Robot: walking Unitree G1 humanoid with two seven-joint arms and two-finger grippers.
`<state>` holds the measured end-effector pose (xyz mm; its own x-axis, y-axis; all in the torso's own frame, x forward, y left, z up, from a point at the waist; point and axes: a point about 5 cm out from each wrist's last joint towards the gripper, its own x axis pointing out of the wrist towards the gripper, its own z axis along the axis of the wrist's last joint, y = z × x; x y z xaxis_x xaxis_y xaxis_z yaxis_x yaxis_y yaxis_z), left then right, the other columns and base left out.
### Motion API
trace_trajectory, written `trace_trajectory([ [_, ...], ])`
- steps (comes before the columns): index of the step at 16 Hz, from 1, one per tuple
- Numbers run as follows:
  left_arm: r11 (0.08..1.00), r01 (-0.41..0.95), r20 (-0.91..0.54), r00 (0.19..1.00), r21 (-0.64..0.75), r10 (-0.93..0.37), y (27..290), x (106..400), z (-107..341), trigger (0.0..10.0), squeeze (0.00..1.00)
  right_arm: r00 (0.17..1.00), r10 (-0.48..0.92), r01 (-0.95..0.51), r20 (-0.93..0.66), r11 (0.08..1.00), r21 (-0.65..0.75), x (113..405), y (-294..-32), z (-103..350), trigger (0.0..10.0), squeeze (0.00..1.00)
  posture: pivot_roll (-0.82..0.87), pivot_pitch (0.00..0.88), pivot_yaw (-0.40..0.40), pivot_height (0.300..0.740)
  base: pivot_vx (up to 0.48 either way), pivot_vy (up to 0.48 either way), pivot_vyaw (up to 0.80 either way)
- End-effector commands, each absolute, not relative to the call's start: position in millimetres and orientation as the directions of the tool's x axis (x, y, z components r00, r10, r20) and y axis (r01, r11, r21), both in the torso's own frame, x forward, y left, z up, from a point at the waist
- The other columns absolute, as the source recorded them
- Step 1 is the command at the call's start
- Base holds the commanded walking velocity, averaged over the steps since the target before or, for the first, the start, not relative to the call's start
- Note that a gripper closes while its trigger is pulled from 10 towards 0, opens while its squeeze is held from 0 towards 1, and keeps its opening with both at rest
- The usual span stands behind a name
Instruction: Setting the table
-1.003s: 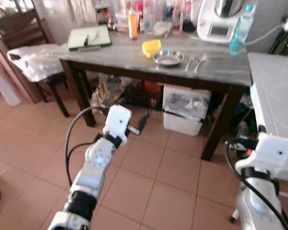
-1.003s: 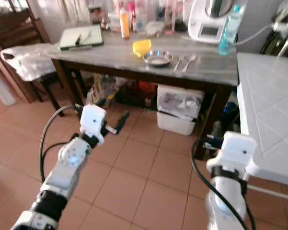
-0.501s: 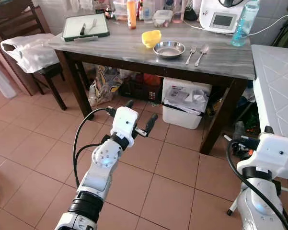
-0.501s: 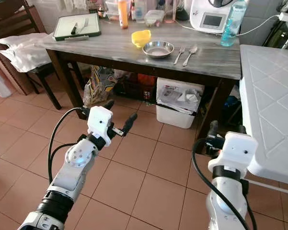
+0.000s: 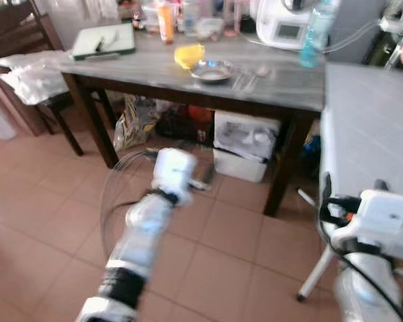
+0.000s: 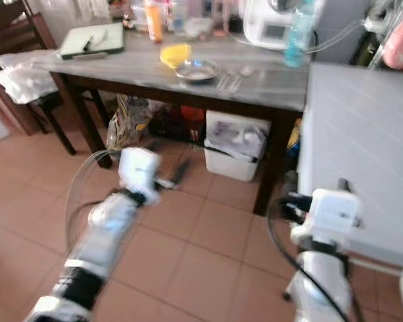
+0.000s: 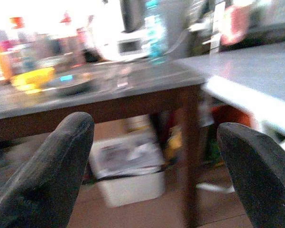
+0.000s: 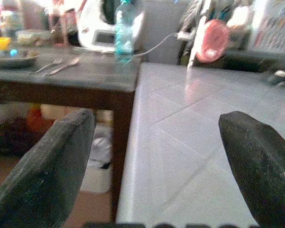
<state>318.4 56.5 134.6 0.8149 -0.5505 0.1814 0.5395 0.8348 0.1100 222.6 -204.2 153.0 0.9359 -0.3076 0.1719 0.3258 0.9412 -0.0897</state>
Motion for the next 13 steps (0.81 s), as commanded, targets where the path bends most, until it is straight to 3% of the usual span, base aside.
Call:
trace_trajectory([
  [1,0.841,0.525,0.171,0.824,0.13,-0.54,64.7,320.9,134.1,10.0,0.0,0.936,-0.298,0.317,0.187,0.945,-0.08,223.1,-201.2,157.7,10.0,1.0,-0.04,0.064,0.036,0.74,0.0,-0.48,0.0],
  [13,0.808,0.573,0.162,0.791,0.138,-0.589,52.5,322.3,133.5,10.0,0.0,0.913,-0.354,0.382,0.201,0.915,-0.125,210.2,-212.9,158.5,10.0,1.0,-0.07,0.058,0.089,0.74,0.0,-0.48,0.0],
])
